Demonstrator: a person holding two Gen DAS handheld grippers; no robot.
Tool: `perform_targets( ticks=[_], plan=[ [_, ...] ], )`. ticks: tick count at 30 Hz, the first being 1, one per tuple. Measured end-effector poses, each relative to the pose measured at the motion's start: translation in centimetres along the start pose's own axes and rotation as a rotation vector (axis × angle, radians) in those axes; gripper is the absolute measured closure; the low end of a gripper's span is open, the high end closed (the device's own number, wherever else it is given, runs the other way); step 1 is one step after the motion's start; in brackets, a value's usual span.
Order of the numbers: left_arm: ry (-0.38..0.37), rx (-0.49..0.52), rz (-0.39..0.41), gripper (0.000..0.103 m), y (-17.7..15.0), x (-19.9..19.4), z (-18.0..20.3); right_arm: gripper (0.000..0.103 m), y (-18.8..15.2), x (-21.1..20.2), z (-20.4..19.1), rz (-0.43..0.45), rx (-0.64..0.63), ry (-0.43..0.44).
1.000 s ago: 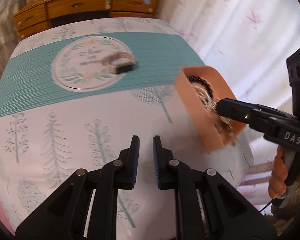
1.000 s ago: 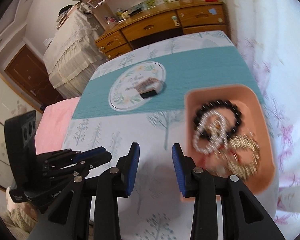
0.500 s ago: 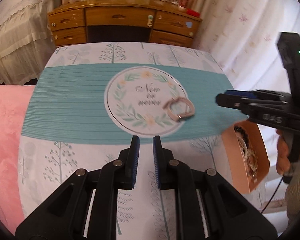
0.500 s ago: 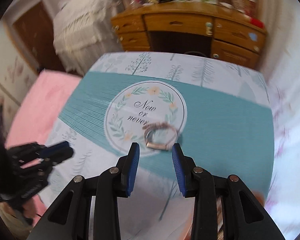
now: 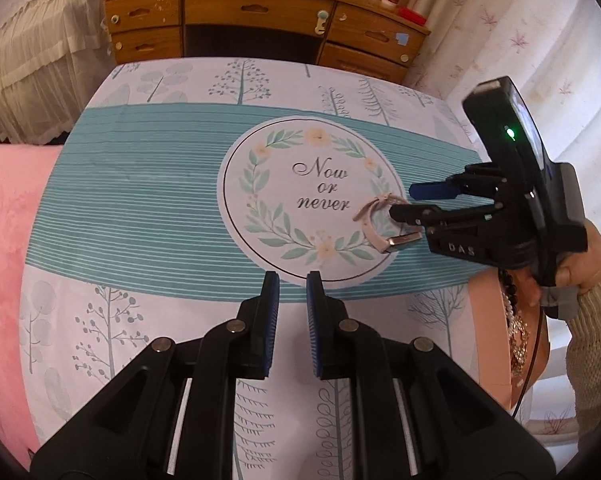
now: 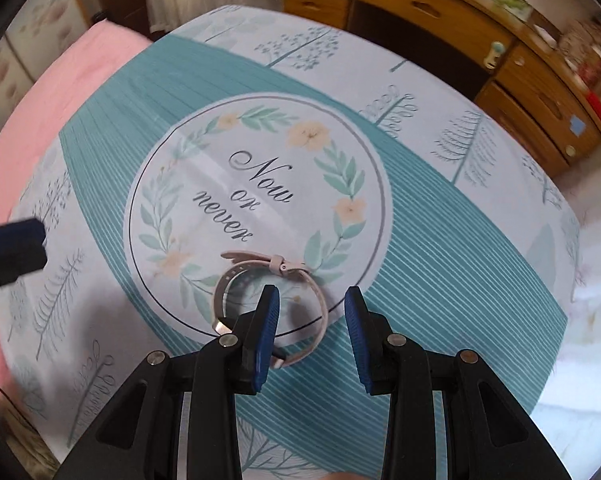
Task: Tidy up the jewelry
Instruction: 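Move the right tool to the pink-band smartwatch and grasp its band, then carry the smartwatch into the peach tray and open the right tool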
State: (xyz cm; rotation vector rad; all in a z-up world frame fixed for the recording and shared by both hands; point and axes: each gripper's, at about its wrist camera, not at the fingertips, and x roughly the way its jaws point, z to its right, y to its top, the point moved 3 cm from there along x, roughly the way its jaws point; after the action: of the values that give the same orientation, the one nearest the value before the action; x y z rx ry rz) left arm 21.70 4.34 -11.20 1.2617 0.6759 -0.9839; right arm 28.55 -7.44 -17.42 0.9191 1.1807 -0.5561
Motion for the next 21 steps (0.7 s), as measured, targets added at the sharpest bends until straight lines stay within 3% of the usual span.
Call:
perform_targets(
  ticks=[17, 20, 21],
  plan=[
    [-0.013, -0.1, -0.012, 0.092, 2.7, 2.1, -2.1, 0.069, 1.7, 2.3, -1.7, -0.002, -0.073, 0.031],
    [-0.015, -0.112, -0.016, 0.092, 2.5, 2.1, -2.4, 0.08, 1.7, 2.4, -1.7, -0.006, -0.044, 0.041],
    [-0.015, -0.115, -0.017, 0.092, 2.4, 2.1, -2.4, 0.091, 1.6, 2.3, -1.6, -0.008, -0.03, 0.033]
  ],
)
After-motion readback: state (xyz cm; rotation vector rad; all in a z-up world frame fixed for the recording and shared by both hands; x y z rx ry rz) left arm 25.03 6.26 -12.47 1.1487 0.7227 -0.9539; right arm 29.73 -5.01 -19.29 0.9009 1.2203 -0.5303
